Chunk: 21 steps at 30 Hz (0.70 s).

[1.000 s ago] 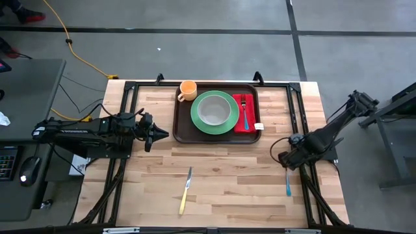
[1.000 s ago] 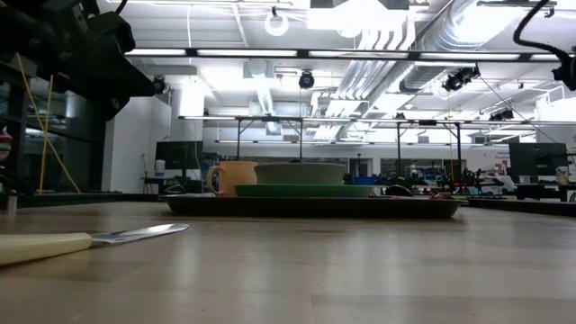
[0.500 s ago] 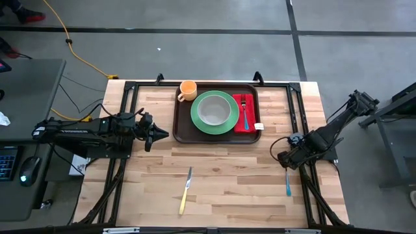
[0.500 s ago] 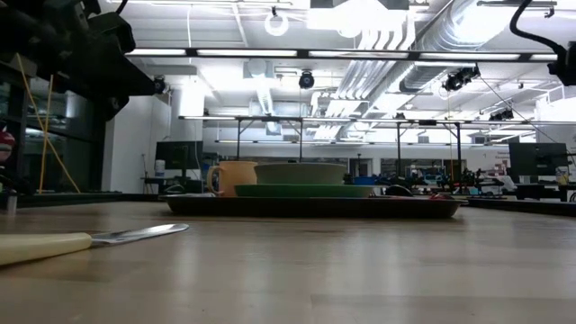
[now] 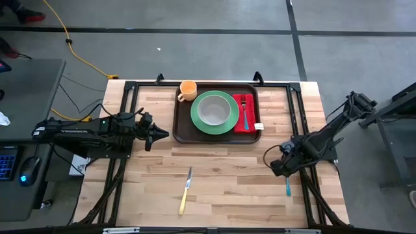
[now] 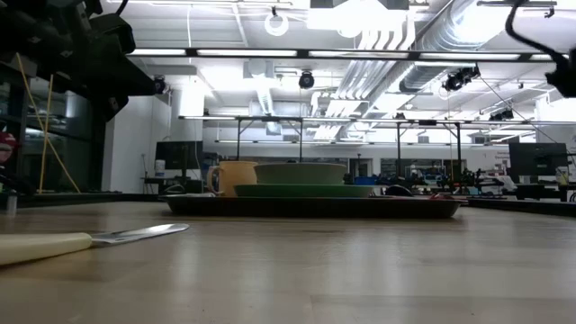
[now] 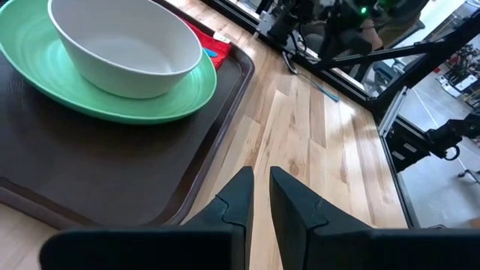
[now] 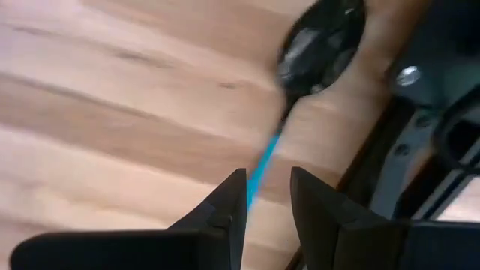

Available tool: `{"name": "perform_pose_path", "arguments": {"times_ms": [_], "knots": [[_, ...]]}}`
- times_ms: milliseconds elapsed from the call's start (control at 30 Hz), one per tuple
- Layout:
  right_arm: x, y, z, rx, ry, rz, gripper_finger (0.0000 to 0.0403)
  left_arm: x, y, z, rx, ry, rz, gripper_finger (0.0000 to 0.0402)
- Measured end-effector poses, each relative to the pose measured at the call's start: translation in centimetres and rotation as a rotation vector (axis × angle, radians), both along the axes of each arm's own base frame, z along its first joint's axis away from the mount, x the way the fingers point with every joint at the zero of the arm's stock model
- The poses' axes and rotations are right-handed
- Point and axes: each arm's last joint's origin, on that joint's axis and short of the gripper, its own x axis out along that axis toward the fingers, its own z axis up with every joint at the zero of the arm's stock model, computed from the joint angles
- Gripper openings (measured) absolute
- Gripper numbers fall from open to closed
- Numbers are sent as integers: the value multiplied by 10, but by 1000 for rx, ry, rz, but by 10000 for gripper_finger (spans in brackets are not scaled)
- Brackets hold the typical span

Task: Set up tray
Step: Put the blue spoon on top of the red napkin to the left of the blue fork

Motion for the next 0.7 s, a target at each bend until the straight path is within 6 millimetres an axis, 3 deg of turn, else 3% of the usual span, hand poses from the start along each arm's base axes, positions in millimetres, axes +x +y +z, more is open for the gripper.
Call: {"name": "perform_pose_path", "arguments": {"times_ms": [267,700], "knots": [[1,15,-28,75,32,8,83,0,0,0,-1,0,2,76],[-1,7,-54,64,47,-41,83,0,0,0,-4,0,1,76]]}}
